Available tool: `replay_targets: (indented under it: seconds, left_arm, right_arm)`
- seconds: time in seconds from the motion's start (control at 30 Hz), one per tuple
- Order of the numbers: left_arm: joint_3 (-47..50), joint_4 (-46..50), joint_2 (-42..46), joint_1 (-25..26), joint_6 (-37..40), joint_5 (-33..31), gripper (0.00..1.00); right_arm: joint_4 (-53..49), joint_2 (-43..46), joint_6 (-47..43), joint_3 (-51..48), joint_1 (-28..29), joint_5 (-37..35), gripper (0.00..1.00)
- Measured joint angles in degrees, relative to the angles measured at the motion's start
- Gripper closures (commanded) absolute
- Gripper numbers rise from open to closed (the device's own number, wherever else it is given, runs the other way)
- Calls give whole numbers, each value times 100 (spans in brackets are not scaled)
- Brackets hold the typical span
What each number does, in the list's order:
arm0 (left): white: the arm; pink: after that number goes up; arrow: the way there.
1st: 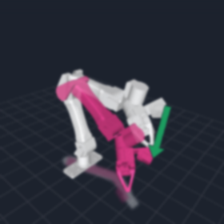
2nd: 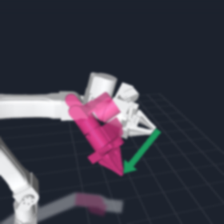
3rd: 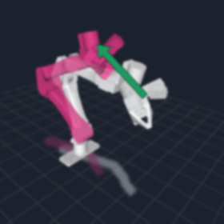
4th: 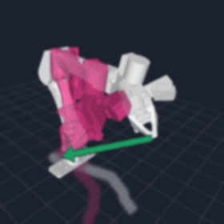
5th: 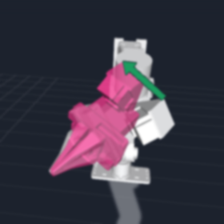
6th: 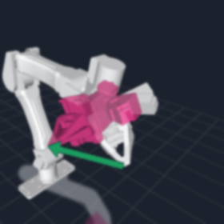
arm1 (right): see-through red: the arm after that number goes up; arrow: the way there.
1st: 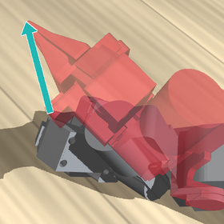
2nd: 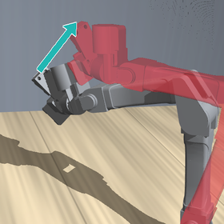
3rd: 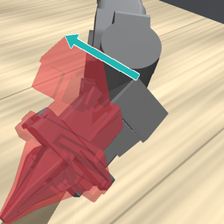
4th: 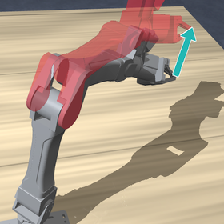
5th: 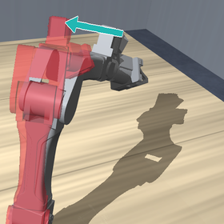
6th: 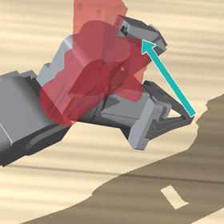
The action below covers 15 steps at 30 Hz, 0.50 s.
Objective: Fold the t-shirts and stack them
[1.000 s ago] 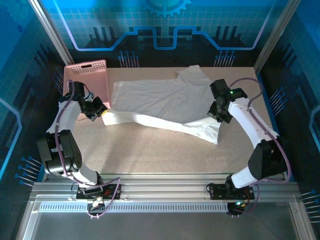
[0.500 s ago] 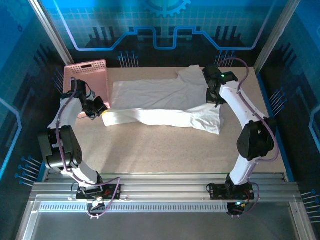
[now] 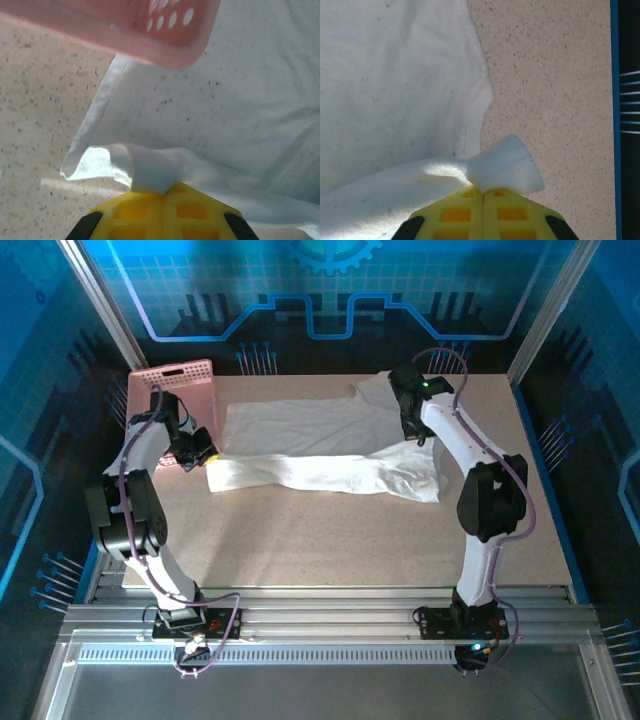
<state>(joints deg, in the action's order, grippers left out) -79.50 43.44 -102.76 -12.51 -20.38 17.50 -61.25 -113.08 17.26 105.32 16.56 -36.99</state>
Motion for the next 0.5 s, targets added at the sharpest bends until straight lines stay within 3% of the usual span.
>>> replay_targets:
  seconds: [0.4, 0.47, 0.5]
  left_arm:
    - [-1622, 435, -1554, 481, 291, -354, 100]
    - [-1843, 479, -1733, 535, 306, -374, 68]
    - [-1923, 479, -1797, 560, 310, -376, 50]
  right_arm:
    - [155, -1591, -765, 1659, 0, -321, 100]
    - [170, -1832, -822, 1860, 0, -330, 97]
    - [168, -1969, -837, 1989, 0, -328, 89]
